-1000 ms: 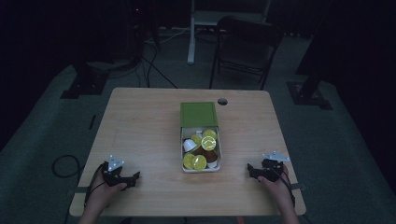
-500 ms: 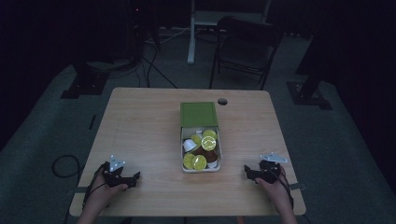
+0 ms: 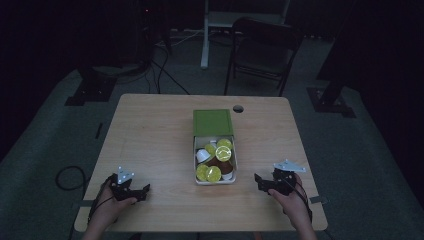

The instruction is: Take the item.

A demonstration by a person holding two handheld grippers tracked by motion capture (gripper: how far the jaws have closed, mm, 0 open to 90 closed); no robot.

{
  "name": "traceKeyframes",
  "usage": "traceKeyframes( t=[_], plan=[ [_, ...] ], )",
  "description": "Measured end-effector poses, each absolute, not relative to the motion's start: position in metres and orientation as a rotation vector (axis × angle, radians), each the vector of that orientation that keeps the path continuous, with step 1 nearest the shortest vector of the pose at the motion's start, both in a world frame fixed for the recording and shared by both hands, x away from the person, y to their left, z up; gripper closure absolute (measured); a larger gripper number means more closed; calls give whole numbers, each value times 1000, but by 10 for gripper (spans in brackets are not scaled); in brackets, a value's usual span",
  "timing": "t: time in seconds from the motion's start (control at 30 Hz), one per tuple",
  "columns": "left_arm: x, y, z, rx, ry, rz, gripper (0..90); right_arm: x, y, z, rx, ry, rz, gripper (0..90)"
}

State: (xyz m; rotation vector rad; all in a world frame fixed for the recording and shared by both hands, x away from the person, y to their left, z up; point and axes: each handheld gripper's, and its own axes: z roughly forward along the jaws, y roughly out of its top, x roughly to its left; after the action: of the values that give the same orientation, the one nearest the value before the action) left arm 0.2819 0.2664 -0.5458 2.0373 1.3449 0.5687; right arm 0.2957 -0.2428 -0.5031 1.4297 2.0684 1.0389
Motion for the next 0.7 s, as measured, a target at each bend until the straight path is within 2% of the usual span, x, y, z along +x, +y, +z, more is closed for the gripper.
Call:
traceKeyframes(
  t=[0.7],
  plan=[
    [282,266,-546,2039,1345,568,104,276,-190,-446,1215,2141,1220,132]
  ],
)
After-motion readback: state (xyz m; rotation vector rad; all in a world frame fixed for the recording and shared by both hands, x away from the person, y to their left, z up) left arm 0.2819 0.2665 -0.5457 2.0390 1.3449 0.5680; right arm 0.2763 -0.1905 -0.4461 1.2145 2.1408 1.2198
